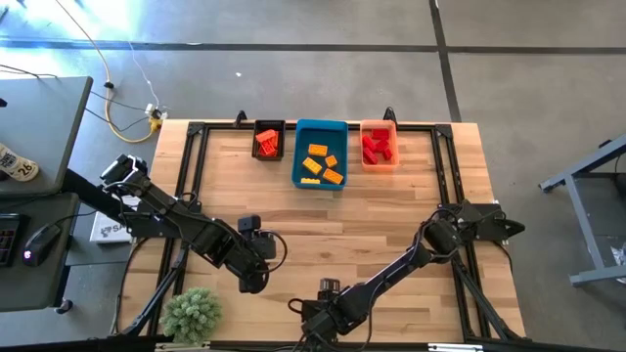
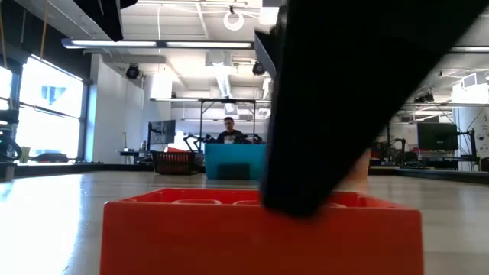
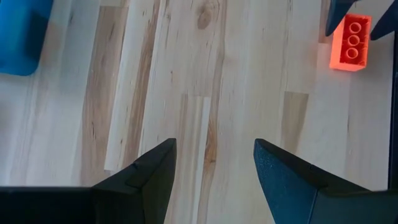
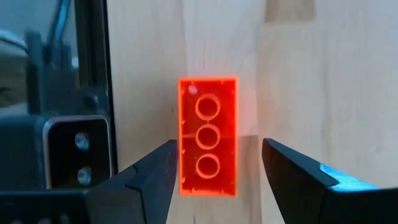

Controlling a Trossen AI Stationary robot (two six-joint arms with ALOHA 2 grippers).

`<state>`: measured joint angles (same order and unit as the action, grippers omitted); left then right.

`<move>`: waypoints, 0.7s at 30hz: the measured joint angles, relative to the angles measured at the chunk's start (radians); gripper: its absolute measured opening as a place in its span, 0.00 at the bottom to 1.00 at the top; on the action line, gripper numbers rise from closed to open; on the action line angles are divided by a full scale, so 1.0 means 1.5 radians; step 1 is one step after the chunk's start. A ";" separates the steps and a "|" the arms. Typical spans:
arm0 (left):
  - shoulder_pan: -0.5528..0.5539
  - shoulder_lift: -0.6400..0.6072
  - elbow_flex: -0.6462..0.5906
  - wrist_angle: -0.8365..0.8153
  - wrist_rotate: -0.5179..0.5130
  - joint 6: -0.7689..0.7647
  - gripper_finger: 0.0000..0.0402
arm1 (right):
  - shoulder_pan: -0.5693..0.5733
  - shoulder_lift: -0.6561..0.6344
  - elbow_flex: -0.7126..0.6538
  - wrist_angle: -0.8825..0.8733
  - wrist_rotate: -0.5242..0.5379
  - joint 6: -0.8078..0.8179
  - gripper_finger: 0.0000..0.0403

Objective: Sort & place blocks by color
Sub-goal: Put the orange game piece into the black bin

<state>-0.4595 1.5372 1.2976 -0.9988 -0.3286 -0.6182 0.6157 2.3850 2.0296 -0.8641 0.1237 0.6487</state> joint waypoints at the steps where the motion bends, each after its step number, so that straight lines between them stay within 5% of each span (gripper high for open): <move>1: 0.000 0.000 0.000 0.000 0.000 0.000 0.50 | 0.000 0.003 0.000 0.001 -0.005 -0.001 0.55; 8: 0.000 0.000 0.000 -0.006 0.000 0.001 0.50 | 0.000 0.022 0.000 0.010 -0.030 0.004 0.54; 15: 0.000 0.000 0.000 -0.022 0.000 0.002 0.50 | -0.014 0.021 0.000 0.012 -0.049 0.004 0.26; 21: 0.005 0.000 0.000 -0.041 0.000 0.001 0.50 | -0.030 0.020 0.000 0.012 -0.051 0.001 0.24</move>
<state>-0.4523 1.5372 1.2972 -1.0607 -0.3286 -0.6167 0.5714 2.4153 2.0300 -0.8465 0.0475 0.6496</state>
